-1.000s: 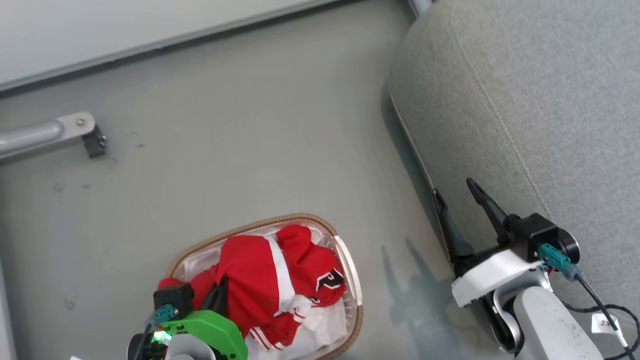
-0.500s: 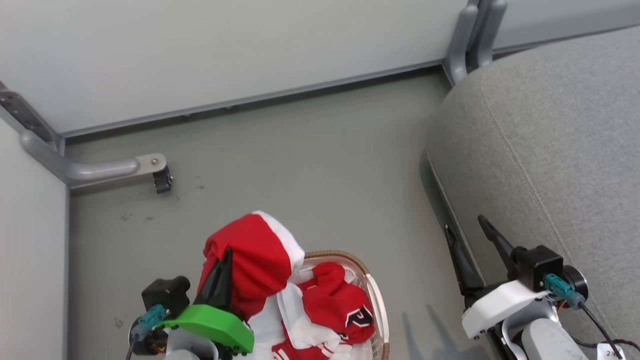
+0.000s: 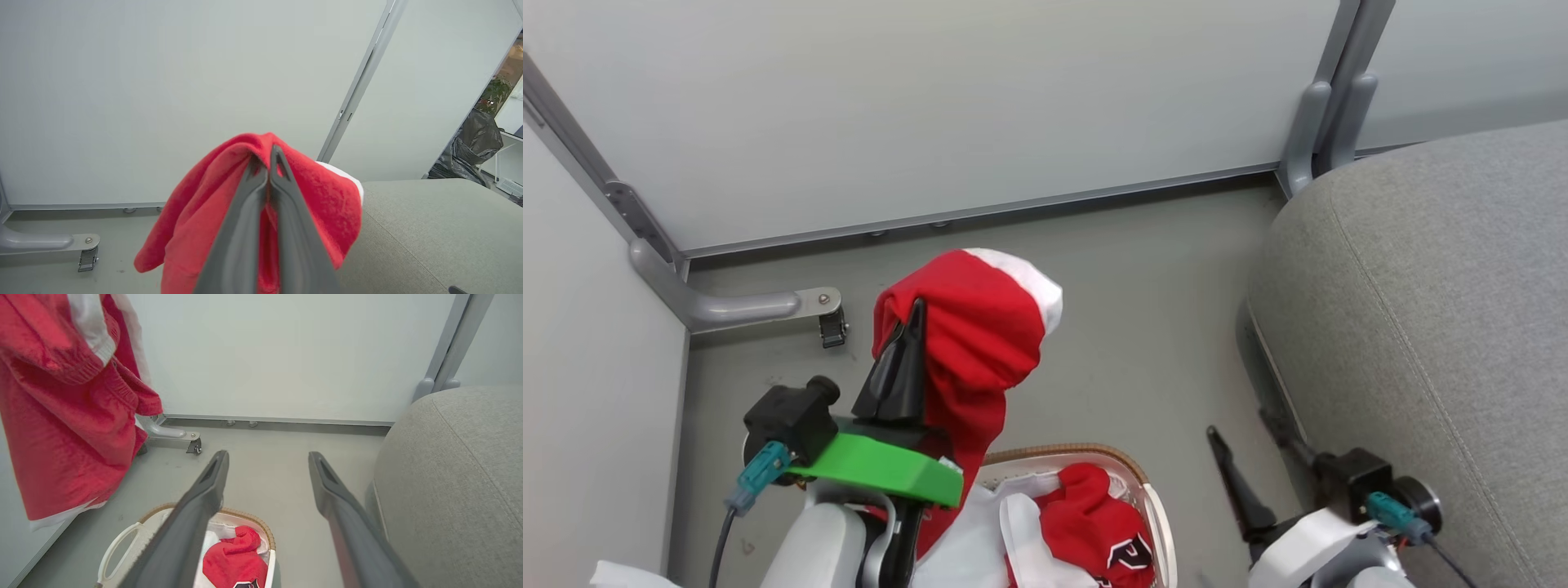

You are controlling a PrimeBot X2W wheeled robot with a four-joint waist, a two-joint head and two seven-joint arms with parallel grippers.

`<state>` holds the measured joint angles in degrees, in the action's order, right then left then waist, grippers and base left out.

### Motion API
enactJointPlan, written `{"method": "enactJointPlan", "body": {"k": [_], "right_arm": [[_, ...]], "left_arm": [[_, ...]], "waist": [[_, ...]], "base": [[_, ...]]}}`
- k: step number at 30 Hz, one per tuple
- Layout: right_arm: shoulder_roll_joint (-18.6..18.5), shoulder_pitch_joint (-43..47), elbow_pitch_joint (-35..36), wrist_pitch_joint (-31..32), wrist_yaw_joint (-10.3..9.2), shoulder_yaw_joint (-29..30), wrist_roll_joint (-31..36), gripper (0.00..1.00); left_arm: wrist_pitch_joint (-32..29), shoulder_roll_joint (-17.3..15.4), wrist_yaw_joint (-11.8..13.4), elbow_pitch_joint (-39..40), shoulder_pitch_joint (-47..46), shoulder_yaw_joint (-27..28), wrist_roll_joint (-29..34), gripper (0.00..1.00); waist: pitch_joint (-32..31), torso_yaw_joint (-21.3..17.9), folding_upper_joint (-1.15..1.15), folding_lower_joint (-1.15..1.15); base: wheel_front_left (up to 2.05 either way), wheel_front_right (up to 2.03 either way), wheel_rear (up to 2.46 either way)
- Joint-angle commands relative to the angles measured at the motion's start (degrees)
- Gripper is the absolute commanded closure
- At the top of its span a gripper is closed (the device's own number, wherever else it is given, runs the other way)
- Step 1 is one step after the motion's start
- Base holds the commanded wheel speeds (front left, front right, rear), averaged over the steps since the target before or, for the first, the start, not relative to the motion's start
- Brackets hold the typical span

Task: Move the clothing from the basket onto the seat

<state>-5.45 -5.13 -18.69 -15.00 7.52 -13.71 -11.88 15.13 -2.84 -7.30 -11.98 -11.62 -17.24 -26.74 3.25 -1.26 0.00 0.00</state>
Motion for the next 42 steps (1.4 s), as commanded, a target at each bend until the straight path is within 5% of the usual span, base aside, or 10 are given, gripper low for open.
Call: {"method": "enactJointPlan", "body": {"k": [1,13,25,26,28,33,34,35,42], "right_arm": [[-0.2,0.7,-0.1,-0.3,-0.06,-1.7,-0.7,0.00],[-1.0,-7.9,1.5,-0.3,-0.06,-17.8,-2.0,0.00],[1.6,-14.6,-0.1,-0.3,-0.06,-19.4,-1.5,0.00],[1.7,-14.6,0.1,-0.3,-0.06,-19.3,-1.6,0.13],[1.8,-14.2,0.3,-0.3,-0.06,-19.2,-2.2,1.00],[1.9,-12.6,1.2,-0.3,-0.06,-18.2,-3.3,1.00],[1.9,-12.4,1.7,-0.3,-0.06,-17.6,-3.2,1.00],[1.8,-12.1,2.0,-0.3,-0.06,-17.1,-3.2,1.00],[1.6,-8.5,3.9,-0.3,-0.06,-12.7,-3.2,1.00]], "left_arm": [[0.0,-0.1,-0.2,0.9,-1.3,-0.7,-0.1,1.00],[0.0,-0.2,-0.2,3.2,-4.6,-9.8,-1.3,1.00],[0.0,-0.2,-0.2,3.3,-5.3,-19.1,-5.5,1.00],[0.0,-0.2,-0.2,3.3,-5.3,-19.5,-5.6,1.00],[0.0,-0.2,-0.2,2.9,-5.1,-20.2,-5.9,1.00],[0.0,-0.1,0.2,1.5,-4.0,-20.0,-6.0,1.00],[0.0,-0.1,0.4,1.2,-4.0,-19.6,-5.1,0.58],[0.0,-0.1,0.6,0.7,-3.8,-19.5,-4.8,0.00],[0.0,-0.1,1.2,-0.1,-2.8,-17.4,0.5,0.00]], "waist": [[-0.3,0.5,0.00,0.00],[0.2,3.5,0.00,0.00],[0.9,9.8,0.00,0.00],[0.9,10.1,0.00,0.00],[0.8,10.7,0.00,0.00],[0.4,10.7,0.00,0.00],[0.4,10.2,0.00,0.00],[0.3,9.8,0.00,0.00],[0.3,3.4,0.00,0.00]], "base": [[0.00,0.00,0.00],[0.00,0.00,0.00],[0.00,0.00,0.00],[0.00,0.00,0.00],[0.00,0.00,0.00],[0.00,0.00,0.00],[0.00,0.00,0.00],[0.00,0.00,0.00],[0.00,0.00,0.00]]}}
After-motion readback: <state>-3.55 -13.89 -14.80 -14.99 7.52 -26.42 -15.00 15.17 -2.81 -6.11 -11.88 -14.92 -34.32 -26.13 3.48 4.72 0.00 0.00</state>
